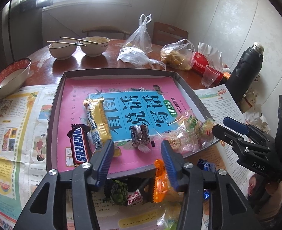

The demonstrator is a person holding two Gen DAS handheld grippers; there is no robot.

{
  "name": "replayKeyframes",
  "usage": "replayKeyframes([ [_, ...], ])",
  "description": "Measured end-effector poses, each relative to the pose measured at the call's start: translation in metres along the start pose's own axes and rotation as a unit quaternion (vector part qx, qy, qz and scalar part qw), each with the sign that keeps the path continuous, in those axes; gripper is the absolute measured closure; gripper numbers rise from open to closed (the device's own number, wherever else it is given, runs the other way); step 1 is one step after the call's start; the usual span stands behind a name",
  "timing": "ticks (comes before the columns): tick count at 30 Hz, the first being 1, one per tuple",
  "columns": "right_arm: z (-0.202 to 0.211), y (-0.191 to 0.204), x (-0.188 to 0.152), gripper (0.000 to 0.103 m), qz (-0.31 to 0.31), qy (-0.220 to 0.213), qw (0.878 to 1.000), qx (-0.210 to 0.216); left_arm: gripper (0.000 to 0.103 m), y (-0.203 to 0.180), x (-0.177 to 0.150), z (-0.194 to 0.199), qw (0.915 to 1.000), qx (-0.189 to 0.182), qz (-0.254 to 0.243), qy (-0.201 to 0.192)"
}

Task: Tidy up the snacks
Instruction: 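Open right tool to release the green-labelled cake pack into the box, then withdraw both open tools from the box toward the remaining snacks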

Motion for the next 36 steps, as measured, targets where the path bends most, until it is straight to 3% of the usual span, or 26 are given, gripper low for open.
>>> replayKeyframes([
  [4,0.004,0.003,0.002,0.041,-0.001,-0.005,1.0,0.005,0.036,0.0,0.001,0.004,1.0,0.004,0.0,-0.005],
  [14,0.017,0.01,0.008,0.031,-0.002,-0.023,1.0,0.012,0.033,0.007,0.004,0.019,0.9997,0.006,0.012,-0.02],
  [17,0.02,0.013,0.01,0.03,0.001,-0.026,1.0,0.014,0.026,0.006,0.003,0.023,0.9996,0.007,0.009,-0.025],
  [36,0.04,0.028,0.015,0.024,0.011,-0.045,0.998,0.034,0.024,0.003,0.002,0.047,0.9991,0.003,0.005,-0.042],
])
Point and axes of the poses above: each gripper's, at about its wrist camera, not at the fingertips, and z roughly against the way its jaws point, y to its left, x to its top, the point moved 8 cm from there along -z, roughly the way its jaws point, and after that the axes turned 3 degrees about x, right-handed, at the moved point
